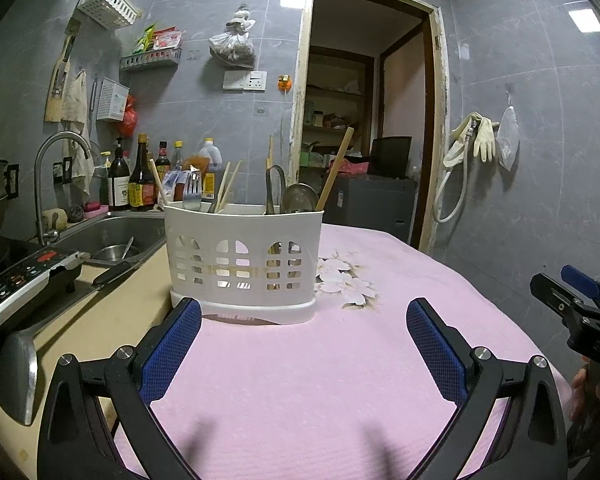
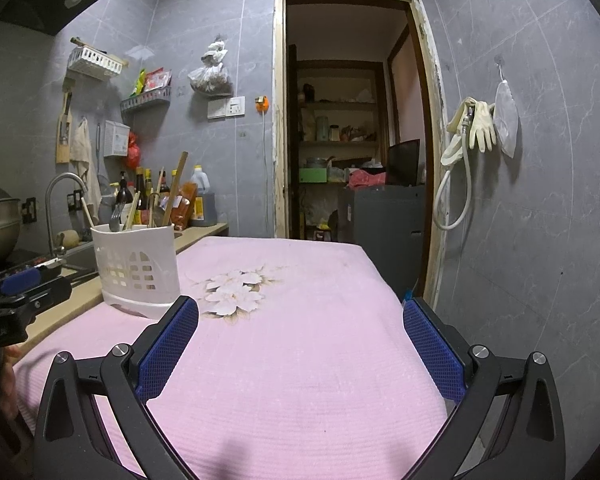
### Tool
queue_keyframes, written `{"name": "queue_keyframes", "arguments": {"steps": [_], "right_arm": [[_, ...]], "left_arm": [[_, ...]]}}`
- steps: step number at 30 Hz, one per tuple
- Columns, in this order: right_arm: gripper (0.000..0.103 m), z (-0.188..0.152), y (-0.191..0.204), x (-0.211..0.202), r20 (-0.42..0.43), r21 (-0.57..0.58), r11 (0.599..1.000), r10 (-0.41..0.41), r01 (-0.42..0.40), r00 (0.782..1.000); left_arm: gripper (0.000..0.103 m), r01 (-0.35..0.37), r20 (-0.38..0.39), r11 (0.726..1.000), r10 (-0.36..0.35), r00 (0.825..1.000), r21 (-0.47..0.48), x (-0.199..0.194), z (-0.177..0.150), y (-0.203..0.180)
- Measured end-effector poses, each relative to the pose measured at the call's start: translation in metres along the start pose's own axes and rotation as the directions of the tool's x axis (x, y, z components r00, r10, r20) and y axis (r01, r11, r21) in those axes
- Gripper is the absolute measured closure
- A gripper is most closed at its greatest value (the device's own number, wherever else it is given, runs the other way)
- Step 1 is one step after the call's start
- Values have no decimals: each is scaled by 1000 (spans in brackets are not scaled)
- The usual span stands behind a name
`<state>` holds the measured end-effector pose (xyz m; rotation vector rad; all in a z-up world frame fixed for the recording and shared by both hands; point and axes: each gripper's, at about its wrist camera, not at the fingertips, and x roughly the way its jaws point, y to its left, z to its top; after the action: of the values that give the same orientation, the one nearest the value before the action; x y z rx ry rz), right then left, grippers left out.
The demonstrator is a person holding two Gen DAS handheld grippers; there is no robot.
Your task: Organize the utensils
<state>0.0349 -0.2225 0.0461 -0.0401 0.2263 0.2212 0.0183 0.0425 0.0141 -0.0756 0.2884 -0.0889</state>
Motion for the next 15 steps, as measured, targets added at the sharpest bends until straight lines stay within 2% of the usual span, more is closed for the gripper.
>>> {"name": "queue_keyframes", "arguments": {"steps": [15], "right_arm": [[0,-2,0,1,-3,1,1000,0,0,1000]], "left_arm": [[2,0,-1,1000,0,1000,2,1,-1,-1]]}}
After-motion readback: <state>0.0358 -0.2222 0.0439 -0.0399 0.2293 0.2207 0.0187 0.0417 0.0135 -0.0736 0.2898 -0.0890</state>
